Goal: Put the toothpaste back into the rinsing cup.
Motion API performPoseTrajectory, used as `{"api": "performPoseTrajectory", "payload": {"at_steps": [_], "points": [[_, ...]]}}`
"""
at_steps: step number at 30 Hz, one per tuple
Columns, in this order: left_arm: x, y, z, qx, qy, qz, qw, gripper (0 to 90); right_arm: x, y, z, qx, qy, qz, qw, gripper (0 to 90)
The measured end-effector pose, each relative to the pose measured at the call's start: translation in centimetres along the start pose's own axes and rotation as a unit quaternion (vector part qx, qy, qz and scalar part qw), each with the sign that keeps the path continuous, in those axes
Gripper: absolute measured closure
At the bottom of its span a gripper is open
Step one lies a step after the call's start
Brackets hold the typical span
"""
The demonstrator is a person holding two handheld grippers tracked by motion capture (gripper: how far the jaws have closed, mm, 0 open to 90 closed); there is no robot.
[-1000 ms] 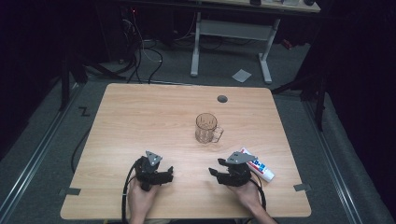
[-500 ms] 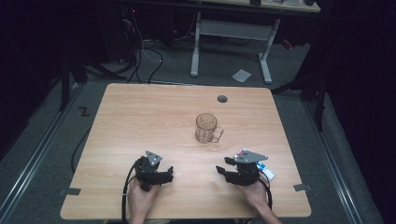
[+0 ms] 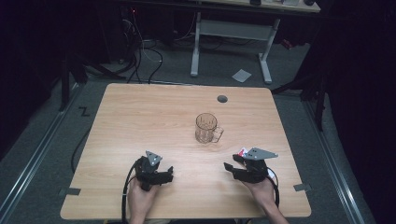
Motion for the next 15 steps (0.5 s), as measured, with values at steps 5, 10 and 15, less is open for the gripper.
{"api": "performPoseTrajectory", "payload": {"at_steps": [5,10,15], "points": [[0.0,0.0,0.0,0.0,0.0,0.0,1.0,10.1,0.8,-0.1,-0.8,-0.004,-0.011,0.001,0.9999,45.7],[0.0,0.0,0.0,-0.001,-0.002,0.0,1.0,10.2,1.5,-0.5,-1.3,-0.005,-0.024,0.006,0.9997,45.7],[0.0,0.0,0.0,-0.003,-0.002,0.001,1.0,10.3,2.5,-1.0,-2.0,-0.01,-0.04,0.01,0.9991,45.3]]}}
Point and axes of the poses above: each handheld gripper's, and its own axes: x roughly backward along the jaws, y roughly out of its top, z roughly to its left, the point moved 4 cm from there along -x, roughly forward along the jaws, and after that the axes turned 8 degrees about y, right-handed, at the moved point
